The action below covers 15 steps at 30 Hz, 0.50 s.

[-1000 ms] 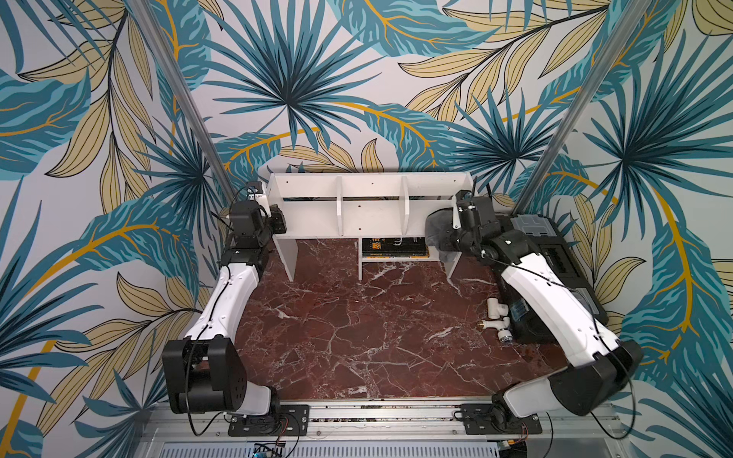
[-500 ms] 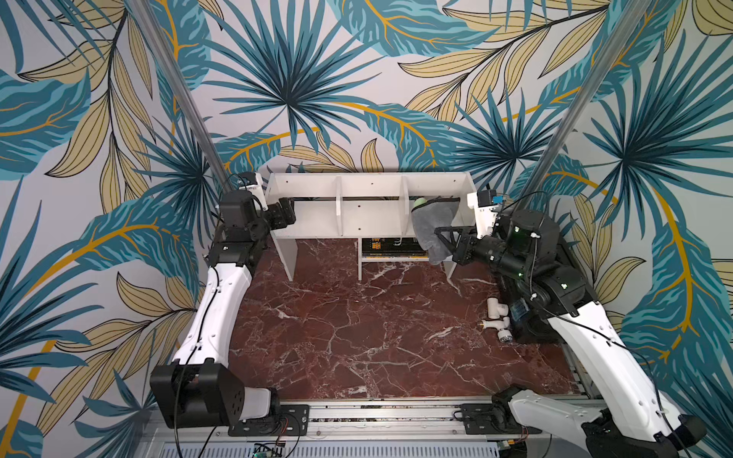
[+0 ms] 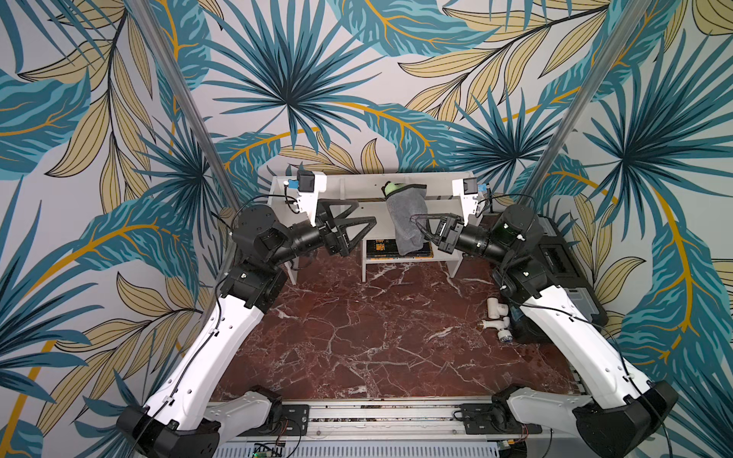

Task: Wipe the bookshelf clean with a cloth
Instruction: Adjust the cleaning item.

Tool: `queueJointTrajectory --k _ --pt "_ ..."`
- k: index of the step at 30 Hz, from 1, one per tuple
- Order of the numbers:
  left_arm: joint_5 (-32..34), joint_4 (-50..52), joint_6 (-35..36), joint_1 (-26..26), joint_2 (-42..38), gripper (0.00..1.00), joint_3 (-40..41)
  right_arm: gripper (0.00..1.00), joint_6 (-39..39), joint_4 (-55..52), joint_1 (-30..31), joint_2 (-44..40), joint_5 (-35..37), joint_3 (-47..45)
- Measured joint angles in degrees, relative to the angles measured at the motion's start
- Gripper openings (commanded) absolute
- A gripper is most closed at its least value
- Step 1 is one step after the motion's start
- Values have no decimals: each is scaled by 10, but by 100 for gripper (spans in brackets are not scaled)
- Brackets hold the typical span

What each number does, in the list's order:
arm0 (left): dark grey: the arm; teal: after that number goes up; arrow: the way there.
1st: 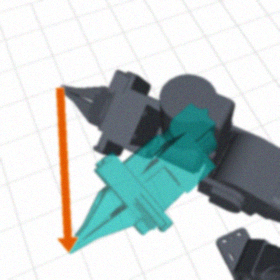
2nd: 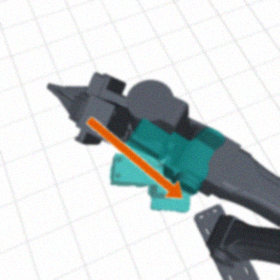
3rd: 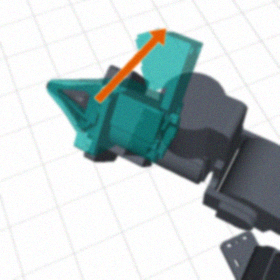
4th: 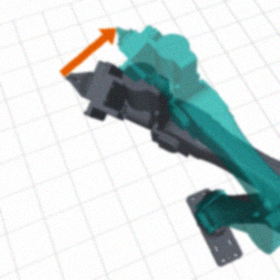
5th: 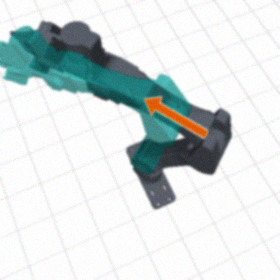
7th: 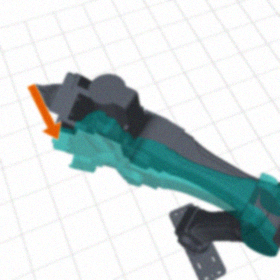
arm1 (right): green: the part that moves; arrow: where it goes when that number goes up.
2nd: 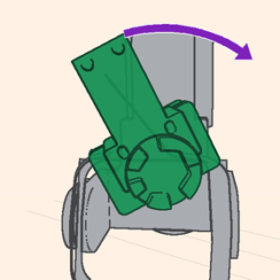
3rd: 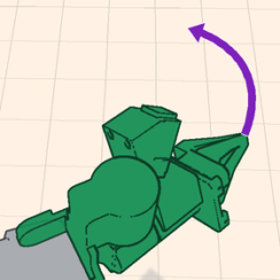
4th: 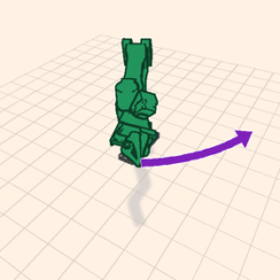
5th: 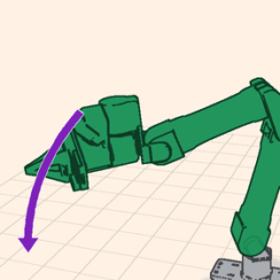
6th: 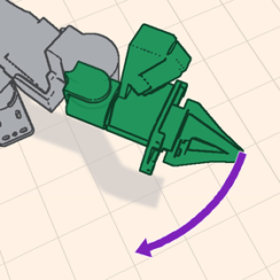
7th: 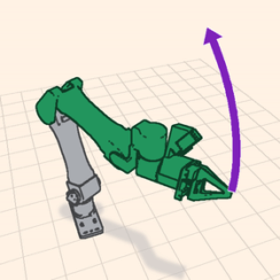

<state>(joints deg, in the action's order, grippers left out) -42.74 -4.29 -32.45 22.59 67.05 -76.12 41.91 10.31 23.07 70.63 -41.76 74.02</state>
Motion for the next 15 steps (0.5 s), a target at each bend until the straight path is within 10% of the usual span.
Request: queueJointTrajectory --k 15 --pt "-52 -157 -142 43 65 100 28 5 20 49 52 0 -20 -16"
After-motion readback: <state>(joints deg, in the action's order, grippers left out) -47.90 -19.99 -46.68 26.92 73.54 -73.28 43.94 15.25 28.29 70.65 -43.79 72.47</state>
